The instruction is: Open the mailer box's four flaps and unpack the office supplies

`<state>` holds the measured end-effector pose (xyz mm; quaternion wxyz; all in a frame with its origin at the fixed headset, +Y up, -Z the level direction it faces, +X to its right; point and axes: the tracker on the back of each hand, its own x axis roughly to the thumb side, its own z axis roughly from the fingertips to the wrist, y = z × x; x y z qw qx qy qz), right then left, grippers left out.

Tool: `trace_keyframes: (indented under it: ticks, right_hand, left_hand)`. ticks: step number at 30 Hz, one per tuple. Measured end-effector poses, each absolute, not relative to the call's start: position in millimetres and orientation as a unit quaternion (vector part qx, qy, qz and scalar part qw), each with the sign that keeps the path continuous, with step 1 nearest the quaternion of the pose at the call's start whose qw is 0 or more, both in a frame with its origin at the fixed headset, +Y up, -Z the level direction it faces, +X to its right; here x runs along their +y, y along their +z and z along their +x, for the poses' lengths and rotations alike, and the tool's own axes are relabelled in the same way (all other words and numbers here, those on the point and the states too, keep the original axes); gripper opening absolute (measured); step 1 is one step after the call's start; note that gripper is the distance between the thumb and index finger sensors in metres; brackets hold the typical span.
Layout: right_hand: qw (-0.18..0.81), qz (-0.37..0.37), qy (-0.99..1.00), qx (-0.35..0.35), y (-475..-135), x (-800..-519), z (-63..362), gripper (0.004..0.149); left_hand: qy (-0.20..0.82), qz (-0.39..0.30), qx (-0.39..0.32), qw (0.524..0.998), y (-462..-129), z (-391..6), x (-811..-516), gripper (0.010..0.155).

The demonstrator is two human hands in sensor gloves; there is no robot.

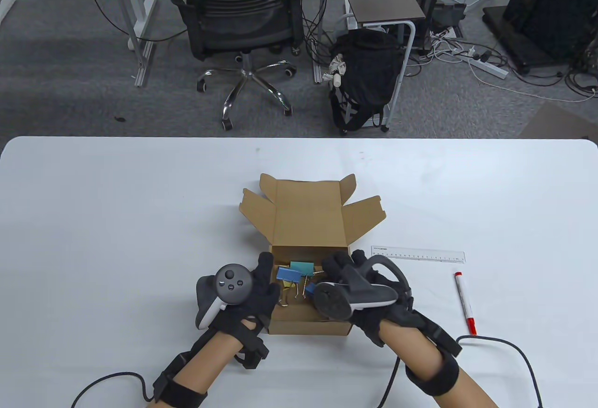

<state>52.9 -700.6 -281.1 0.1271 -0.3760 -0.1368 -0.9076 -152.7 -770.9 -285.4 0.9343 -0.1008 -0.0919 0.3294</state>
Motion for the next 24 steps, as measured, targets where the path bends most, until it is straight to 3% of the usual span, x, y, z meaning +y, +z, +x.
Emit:
trace_keyframes:
  ticks: [7, 14, 19, 24]
  right_hand:
    - [0.214, -0.339, -0.877, -0.263, -301.2, -743.6, 30.9, 0.05]
    - [0.271, -0.324, -0.861, -0.283, -302.8, -761.1, 25.2, 0.054]
    - [0.283, -0.319, -0.856, -0.293, -304.6, -766.3, 25.7, 0.071]
    - [0.274, -0.325, -0.855, -0.296, -305.3, -767.9, 26.1, 0.068]
  left_hand:
    - [0.332, -0.101, -0.093, 0.933, -285.8, -152.9, -771.5, 0.072]
    - [0.334, -0.104, -0.094, 0.932, -286.1, -153.0, -771.6, 0.072]
    - [0.33, -0.096, -0.089, 0.935, -285.3, -153.8, -771.8, 0.072]
    - [0.333, -0.097, -0.088, 0.934, -285.2, -153.5, -772.3, 0.072]
